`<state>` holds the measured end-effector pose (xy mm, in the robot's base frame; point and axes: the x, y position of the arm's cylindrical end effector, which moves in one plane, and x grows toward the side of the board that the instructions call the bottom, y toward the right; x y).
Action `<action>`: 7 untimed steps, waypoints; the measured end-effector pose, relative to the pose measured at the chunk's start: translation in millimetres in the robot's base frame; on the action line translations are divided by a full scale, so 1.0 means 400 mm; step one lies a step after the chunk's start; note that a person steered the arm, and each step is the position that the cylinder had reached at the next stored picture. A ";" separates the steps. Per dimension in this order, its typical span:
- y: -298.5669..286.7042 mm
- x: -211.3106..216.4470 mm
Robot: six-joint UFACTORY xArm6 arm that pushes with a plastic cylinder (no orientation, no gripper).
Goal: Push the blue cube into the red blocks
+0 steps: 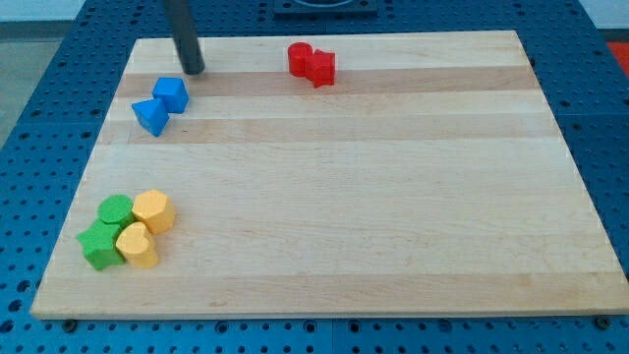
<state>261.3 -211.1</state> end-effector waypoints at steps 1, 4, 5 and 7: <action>-0.062 0.000; -0.174 0.148; -0.174 0.148; -0.028 0.184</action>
<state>334.8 -222.1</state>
